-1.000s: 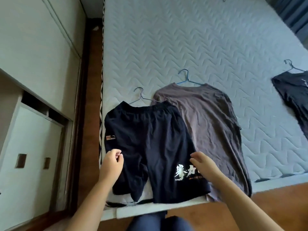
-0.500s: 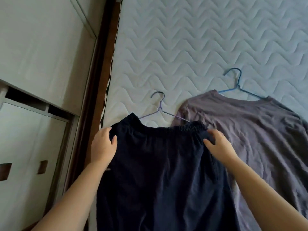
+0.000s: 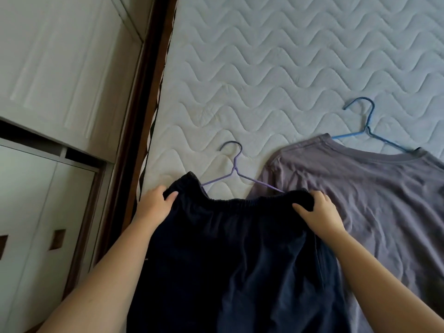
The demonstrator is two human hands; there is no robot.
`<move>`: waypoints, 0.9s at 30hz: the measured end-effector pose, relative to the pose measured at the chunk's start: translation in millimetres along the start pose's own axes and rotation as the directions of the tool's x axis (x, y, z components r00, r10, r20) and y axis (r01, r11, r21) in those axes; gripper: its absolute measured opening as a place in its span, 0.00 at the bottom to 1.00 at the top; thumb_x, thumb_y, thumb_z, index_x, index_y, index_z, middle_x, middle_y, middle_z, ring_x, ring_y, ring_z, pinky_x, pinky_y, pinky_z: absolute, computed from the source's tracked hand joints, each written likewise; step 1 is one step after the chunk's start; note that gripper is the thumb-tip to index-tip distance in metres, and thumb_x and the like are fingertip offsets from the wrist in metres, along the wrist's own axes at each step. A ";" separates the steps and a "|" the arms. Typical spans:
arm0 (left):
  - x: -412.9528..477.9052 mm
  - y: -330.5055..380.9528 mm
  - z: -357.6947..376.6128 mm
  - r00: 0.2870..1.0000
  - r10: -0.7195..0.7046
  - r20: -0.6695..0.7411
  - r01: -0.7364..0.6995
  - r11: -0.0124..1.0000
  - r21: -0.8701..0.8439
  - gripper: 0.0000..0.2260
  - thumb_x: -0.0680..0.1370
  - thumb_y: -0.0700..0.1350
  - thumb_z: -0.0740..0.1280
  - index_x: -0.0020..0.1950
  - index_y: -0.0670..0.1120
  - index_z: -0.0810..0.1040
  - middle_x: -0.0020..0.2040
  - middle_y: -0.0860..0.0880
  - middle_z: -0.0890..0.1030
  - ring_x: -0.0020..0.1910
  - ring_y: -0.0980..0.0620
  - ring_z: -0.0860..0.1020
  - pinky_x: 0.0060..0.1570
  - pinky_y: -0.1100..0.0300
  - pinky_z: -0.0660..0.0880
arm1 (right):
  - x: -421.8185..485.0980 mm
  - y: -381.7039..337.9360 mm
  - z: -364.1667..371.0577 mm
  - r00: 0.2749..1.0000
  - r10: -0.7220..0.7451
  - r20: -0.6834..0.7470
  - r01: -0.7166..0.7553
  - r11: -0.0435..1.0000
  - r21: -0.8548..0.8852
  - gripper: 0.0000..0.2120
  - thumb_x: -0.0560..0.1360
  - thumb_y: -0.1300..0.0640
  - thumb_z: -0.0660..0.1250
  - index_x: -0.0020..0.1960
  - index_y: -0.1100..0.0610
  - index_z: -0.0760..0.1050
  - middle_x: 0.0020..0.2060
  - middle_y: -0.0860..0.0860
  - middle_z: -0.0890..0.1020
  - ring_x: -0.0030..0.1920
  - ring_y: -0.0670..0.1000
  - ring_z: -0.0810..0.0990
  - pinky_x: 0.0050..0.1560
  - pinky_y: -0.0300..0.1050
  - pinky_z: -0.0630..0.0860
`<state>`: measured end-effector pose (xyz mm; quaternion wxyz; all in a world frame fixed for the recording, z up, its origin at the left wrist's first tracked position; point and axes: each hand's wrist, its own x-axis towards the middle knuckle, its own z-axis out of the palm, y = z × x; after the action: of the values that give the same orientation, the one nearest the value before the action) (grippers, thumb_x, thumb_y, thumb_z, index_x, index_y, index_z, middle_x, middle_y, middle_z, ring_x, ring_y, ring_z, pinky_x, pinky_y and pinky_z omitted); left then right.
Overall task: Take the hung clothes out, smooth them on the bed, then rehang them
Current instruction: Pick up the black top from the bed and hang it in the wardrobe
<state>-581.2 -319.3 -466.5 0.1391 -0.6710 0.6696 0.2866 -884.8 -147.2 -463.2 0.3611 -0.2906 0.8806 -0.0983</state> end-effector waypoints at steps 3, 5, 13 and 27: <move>-26.1 -11.0 0.7 0.994 -0.037 0.103 0.040 0.999 -0.027 0.24 0.78 0.58 0.56 0.67 0.44 0.68 0.59 0.43 0.77 0.54 0.42 0.76 0.49 0.50 0.74 | -18.8 4.2 -5.4 0.999 0.007 -0.035 -0.006 1.000 0.018 0.23 0.73 0.50 0.67 0.61 0.62 0.68 0.59 0.58 0.73 0.59 0.58 0.72 0.49 0.47 0.69; -54.3 -18.5 4.3 0.989 -0.059 0.133 0.070 0.994 -0.082 0.25 0.78 0.58 0.57 0.70 0.45 0.65 0.66 0.44 0.73 0.63 0.42 0.73 0.59 0.50 0.72 | -37.4 11.5 -7.3 1.000 -0.001 -0.028 0.002 0.999 0.033 0.20 0.73 0.50 0.67 0.57 0.62 0.68 0.56 0.57 0.74 0.54 0.57 0.74 0.45 0.46 0.68; -180.2 -53.3 -5.3 0.979 -0.110 0.174 0.156 0.947 -0.280 0.27 0.76 0.55 0.62 0.70 0.40 0.66 0.68 0.42 0.71 0.67 0.43 0.69 0.62 0.52 0.69 | -146.1 38.9 -26.4 0.998 -0.062 -0.007 0.063 0.994 0.094 0.09 0.71 0.57 0.68 0.46 0.57 0.69 0.45 0.53 0.76 0.44 0.54 0.75 0.41 0.44 0.67; -363.2 -57.8 -121.0 0.975 0.168 -0.142 -0.210 0.904 -0.373 0.08 0.69 0.51 0.72 0.38 0.51 0.74 0.39 0.52 0.80 0.39 0.52 0.79 0.37 0.55 0.76 | -303.5 25.2 -155.4 0.934 -0.356 0.012 0.355 0.934 0.042 0.04 0.71 0.63 0.66 0.46 0.58 0.74 0.40 0.52 0.77 0.38 0.47 0.75 0.35 0.37 0.68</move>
<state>-478.6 -87.2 -174.1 -0.0602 -0.6314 0.6684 0.3886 -830.6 44.4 -185.3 0.3515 -0.4390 0.8079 -0.1763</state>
